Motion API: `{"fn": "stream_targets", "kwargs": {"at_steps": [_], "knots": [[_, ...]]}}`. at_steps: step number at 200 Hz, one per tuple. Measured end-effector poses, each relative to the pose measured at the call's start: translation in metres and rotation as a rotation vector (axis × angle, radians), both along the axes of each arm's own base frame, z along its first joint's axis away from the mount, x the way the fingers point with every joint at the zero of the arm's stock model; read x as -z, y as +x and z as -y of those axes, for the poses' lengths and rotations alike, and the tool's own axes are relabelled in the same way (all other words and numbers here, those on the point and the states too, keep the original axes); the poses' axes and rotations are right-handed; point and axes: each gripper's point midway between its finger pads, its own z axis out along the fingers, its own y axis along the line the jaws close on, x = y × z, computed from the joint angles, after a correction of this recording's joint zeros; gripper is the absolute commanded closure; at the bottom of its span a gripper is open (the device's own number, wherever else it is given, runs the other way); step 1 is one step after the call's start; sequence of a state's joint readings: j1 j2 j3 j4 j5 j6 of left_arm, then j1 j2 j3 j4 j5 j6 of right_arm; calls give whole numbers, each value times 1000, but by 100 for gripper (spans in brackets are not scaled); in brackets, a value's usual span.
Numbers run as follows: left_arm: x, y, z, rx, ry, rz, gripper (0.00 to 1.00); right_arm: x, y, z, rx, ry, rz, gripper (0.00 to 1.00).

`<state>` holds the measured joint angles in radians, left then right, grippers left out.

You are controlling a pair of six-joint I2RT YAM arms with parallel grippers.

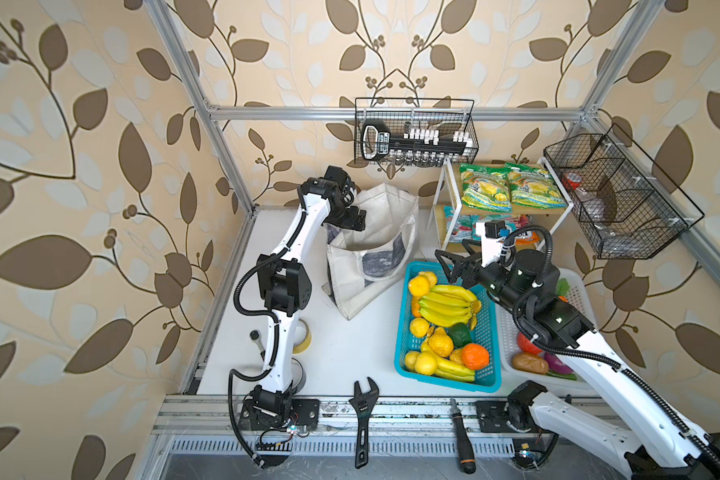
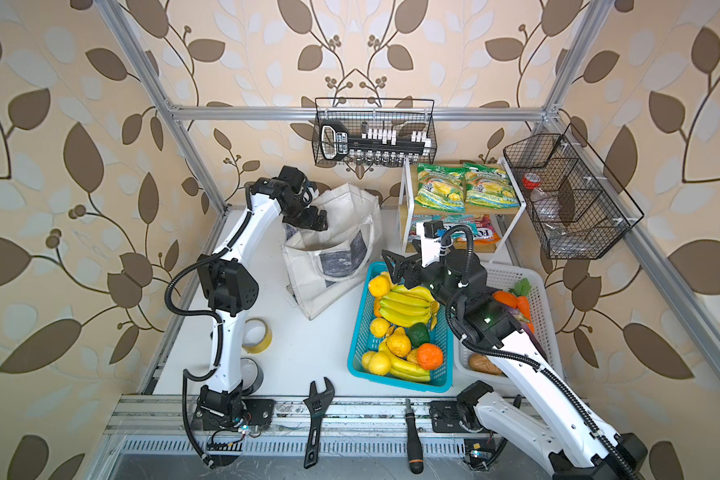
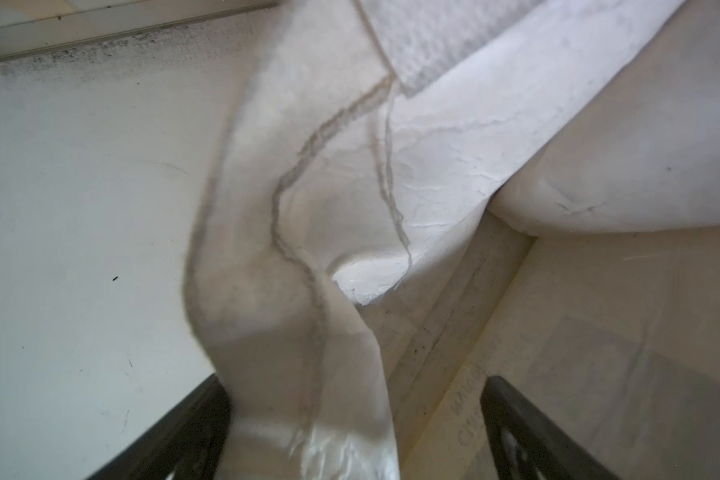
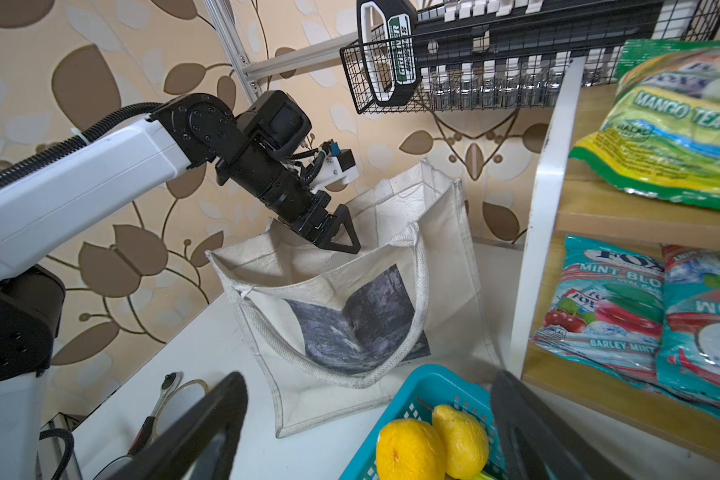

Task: Place the food into the grocery bag and tie it
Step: 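Grasp the tote bag rim with the left gripper while the right arm rises, then pull the bag rim open with left gripper while right gripper moves over basket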

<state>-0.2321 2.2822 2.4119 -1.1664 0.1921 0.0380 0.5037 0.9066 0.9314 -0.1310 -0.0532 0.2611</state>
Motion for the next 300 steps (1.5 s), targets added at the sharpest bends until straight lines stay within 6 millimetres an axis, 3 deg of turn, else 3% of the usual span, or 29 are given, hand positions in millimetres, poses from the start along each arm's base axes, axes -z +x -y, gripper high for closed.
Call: {"fn": "stream_targets", "kwargs": {"at_steps": [8,28,77,102,149,174,212,237,245,285,300], "knots": [[1,-2,0,9,3,-6,66,2,1,-2,-5,0,-8,9],[0,-4,-1,7,0,-12,100,7,4,-9,-24,3,-24,10],[-14,-28,-6,-32,-31,-30,100,31,12,-39,-85,-28,-94,10],[-40,-59,-5,-70,-109,-11,100,31,16,-51,-104,-27,-113,10],[-96,-115,-8,-162,-276,92,100,13,24,-63,-83,27,-159,9],[-95,-134,-9,-217,-356,112,100,20,33,-67,-52,44,-228,9],[-78,-145,-6,-311,-468,78,100,59,41,-73,-19,18,-361,12],[-82,-146,-1,-343,-547,79,100,73,43,-82,-35,34,-415,20],[-84,-147,-1,-351,-566,81,100,76,43,-86,-44,41,-428,28],[-95,-160,-3,-371,-625,116,100,84,44,-101,-87,42,-457,99],[-96,-165,-8,-382,-623,127,100,85,46,-102,-89,30,-460,100]]}}
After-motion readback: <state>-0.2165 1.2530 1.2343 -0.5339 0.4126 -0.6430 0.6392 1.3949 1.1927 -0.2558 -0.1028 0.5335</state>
